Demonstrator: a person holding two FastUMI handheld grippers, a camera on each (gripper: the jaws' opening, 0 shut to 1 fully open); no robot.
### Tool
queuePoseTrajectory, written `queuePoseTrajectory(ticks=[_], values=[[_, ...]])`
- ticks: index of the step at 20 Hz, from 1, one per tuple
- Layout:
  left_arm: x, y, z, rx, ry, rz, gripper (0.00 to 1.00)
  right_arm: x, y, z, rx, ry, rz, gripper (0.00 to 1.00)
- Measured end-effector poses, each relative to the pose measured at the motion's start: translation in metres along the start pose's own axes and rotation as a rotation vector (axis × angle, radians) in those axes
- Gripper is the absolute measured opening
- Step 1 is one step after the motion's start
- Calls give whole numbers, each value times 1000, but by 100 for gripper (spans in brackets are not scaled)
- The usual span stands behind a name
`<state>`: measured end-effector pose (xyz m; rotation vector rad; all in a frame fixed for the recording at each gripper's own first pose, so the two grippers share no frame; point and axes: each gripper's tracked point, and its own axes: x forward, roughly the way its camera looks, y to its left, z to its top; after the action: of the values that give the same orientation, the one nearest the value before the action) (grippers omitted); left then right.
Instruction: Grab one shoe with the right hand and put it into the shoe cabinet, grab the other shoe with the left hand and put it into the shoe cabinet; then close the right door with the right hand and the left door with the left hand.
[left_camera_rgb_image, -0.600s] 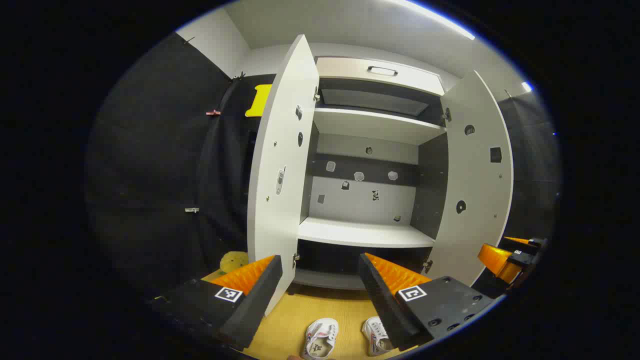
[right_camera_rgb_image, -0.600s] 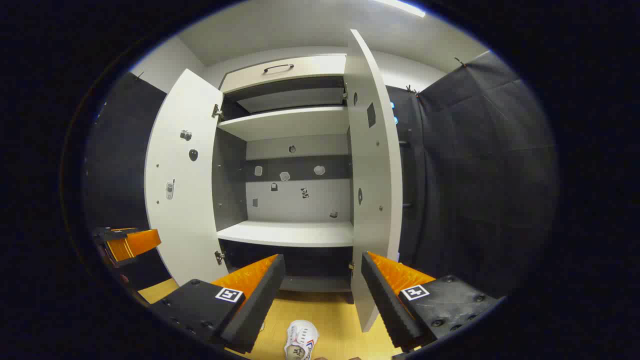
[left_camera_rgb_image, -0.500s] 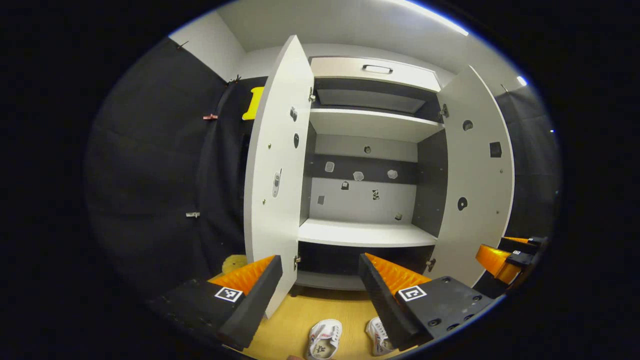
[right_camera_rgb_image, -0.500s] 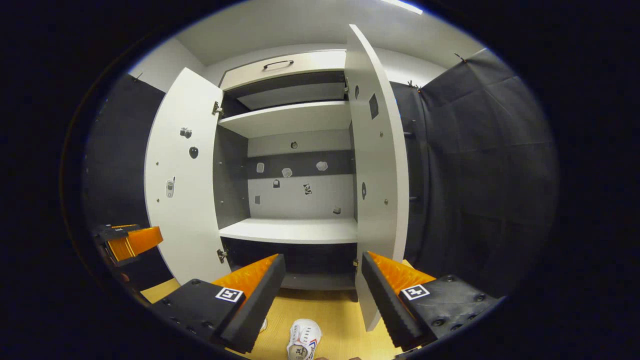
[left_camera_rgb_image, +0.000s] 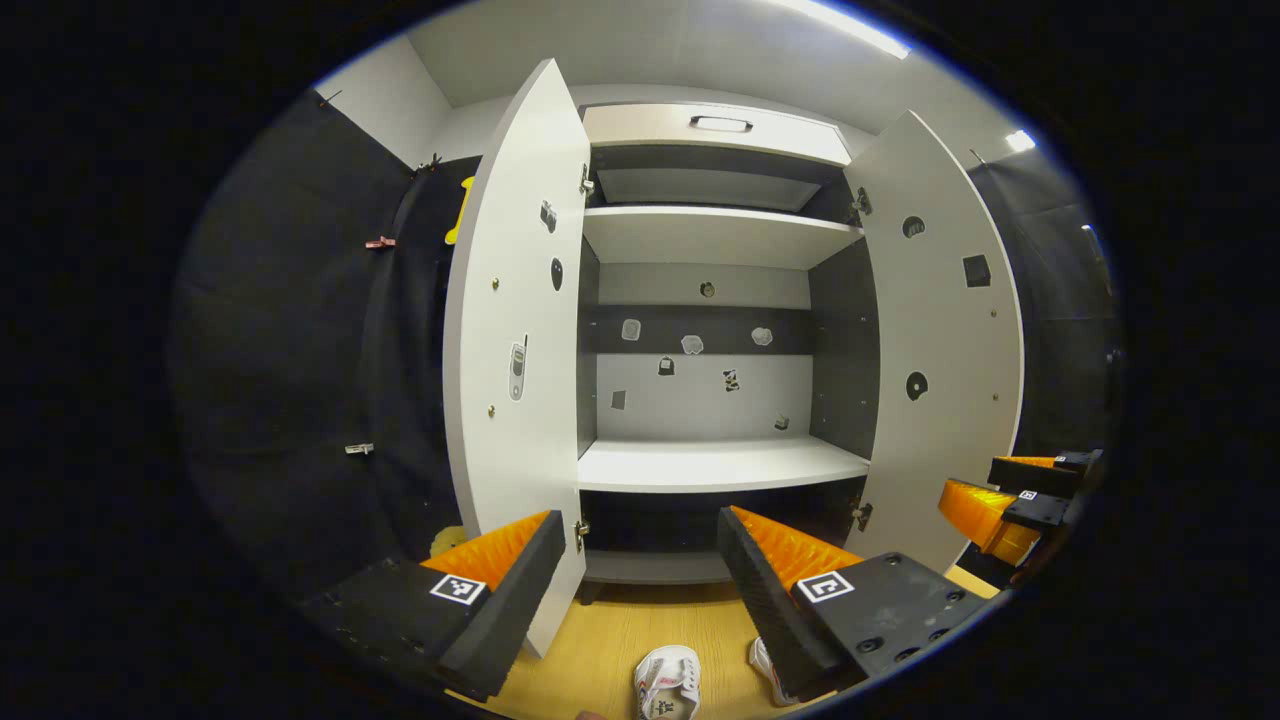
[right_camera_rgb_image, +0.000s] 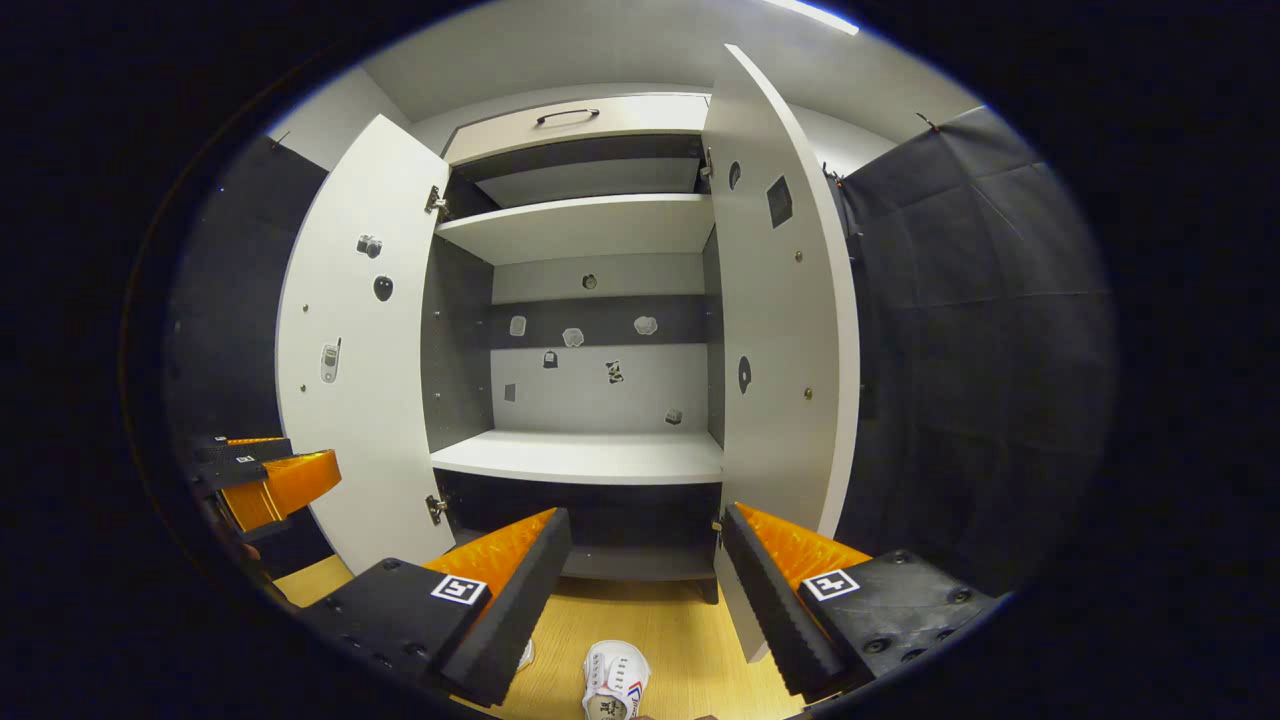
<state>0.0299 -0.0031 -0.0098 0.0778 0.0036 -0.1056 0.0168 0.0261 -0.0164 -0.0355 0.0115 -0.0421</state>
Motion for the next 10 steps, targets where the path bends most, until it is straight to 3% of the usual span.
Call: queuePoseTrajectory(ticks=[10], values=[[-9, 15, -24, 25, 39, -52, 96, -7, 18, -26, 6, 75, -23, 99]])
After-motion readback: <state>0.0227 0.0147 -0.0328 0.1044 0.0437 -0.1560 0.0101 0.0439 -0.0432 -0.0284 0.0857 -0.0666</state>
